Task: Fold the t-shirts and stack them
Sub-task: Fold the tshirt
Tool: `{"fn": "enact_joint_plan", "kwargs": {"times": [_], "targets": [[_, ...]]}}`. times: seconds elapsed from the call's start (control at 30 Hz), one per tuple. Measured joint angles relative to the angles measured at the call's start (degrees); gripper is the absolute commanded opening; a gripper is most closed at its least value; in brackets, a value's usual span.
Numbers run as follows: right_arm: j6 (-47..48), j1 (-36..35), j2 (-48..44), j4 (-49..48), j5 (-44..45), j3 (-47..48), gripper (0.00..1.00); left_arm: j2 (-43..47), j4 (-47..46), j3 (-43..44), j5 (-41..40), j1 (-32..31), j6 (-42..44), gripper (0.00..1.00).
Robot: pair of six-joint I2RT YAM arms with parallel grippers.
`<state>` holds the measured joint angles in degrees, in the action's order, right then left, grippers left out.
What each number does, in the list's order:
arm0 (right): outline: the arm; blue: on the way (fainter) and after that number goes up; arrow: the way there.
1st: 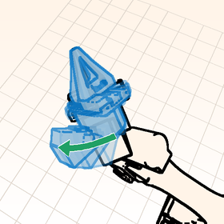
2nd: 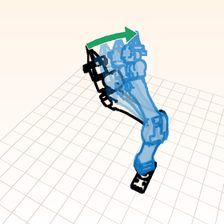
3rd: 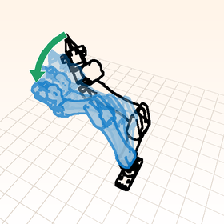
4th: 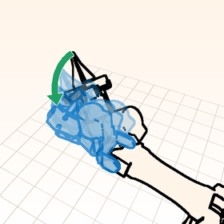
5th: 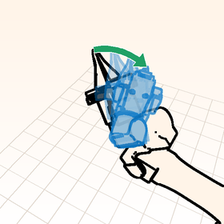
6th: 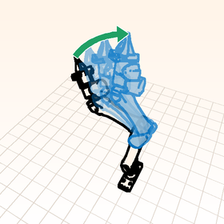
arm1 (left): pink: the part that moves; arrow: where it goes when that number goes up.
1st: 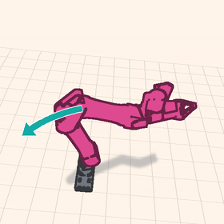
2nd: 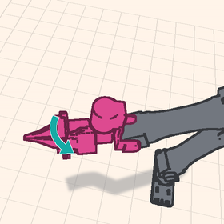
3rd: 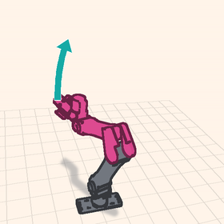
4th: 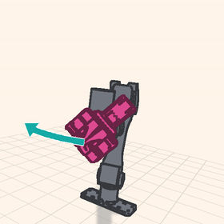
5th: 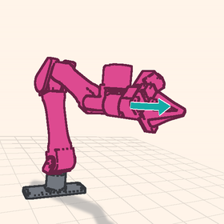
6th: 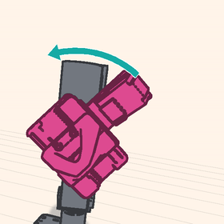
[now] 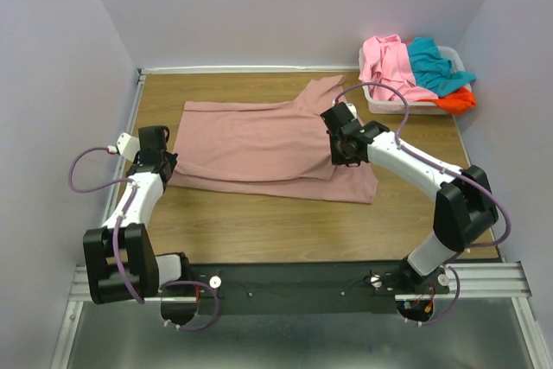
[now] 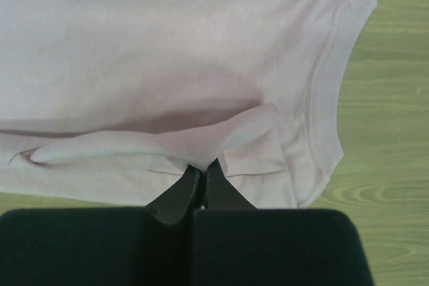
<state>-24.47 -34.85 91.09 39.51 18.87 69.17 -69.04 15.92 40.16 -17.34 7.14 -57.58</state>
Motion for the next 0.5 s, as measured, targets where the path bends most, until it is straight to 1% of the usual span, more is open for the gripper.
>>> {"fn": "enact_joint_plan", "kwargs": {"times": [0.23,0.27,0.3,0.33,0.37,0.4,0.43,0.47,0.5], "targets": [[2.7,3.8,6.9,-2.6,-1.5,3.8,0.01,-7.7,-1.6,2.9,0.0,0.0,0.6,0.00],[3.0,4.1,7.7,-2.9,-1.7,4.0,0.01,-8.5,-1.6,3.3,0.0,0.0,0.6,0.06],[3.2,4.4,8.5,-3.2,-1.9,4.2,0.01,-9.4,-1.8,3.8,0.0,0.0,0.7,0.18],[3.6,4.9,9.7,-3.4,-2.0,4.8,0.02,-10.7,-1.9,4.5,0.0,0.0,0.9,0.39],[3.7,5.1,10.7,-3.8,-2.1,5.4,0.05,-11.3,-2.0,4.8,0.0,0.0,0.7,0.50],[3.8,5.5,11.4,-3.9,-2.2,5.8,0.06,-12.5,-2.1,5.6,-0.1,0.0,1.0,0.63],[4.0,5.8,12.5,-4.0,-2.3,6.5,0.08,-13.5,-2.1,6.2,-0.2,0.0,1.2,0.91],[4.1,6.1,13.7,-4.3,-2.4,7.4,0.21,-14.2,-2.2,6.7,-0.3,0.0,1.3,0.98],[4.0,6.4,14.8,-4.5,-2.3,8.3,0.29,-14.9,-2.3,7.2,-0.4,0.0,1.3,0.98]]}}
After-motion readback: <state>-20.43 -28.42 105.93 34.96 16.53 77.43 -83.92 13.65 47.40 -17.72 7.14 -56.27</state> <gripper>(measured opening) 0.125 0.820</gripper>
